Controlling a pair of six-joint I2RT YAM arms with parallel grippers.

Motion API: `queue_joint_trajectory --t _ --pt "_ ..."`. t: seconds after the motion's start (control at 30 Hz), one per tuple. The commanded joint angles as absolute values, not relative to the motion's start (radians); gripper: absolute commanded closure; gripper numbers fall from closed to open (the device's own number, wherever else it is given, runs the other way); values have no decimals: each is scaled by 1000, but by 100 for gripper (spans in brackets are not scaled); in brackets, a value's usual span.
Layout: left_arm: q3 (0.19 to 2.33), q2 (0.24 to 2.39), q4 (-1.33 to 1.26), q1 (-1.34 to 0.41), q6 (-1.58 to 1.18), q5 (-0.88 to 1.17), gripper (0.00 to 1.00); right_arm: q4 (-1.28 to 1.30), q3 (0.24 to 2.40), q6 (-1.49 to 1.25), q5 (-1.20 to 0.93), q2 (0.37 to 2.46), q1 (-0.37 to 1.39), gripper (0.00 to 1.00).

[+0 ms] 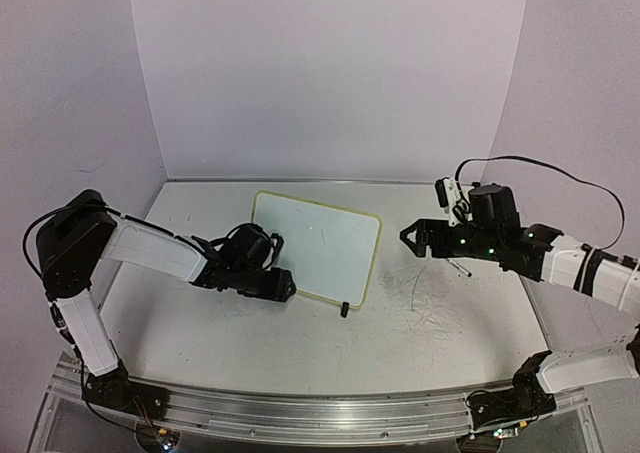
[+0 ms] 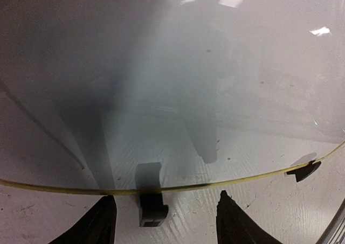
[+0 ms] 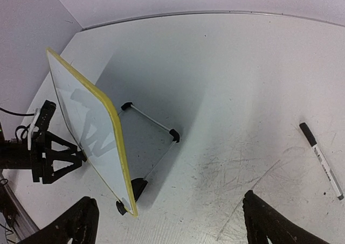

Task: Write a sentence on the whiteboard
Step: Adjust the whiteboard at the center of the board.

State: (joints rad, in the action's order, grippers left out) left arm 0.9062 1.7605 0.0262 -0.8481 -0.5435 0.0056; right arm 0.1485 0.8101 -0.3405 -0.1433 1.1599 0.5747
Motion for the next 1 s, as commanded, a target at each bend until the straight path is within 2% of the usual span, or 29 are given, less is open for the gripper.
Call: queue_joint_trajectory --t 0.0,0.23,0.4,0.6,0.8,0.97 --pt "993 1826 -38 -882 -517 36 38 146 826 -333 -112 1105 577 6" --pt "1099 1926 -50 -977 -577 40 47 174 825 -333 -52 1074 577 6" --pt "1168 1989 -82 -1041 -651 60 48 220 833 -352 -36 1104 578 3" --pt "1292 2051 -89 -1085 -651 99 33 256 833 -363 0 1242 638 4" --pt "1199 1916 -87 -1088 -630 92 21 204 851 -298 34 1376 653 3" --pt "1005 1661 -56 -1083 -649 34 16 -6 818 -246 -244 1410 509 4"
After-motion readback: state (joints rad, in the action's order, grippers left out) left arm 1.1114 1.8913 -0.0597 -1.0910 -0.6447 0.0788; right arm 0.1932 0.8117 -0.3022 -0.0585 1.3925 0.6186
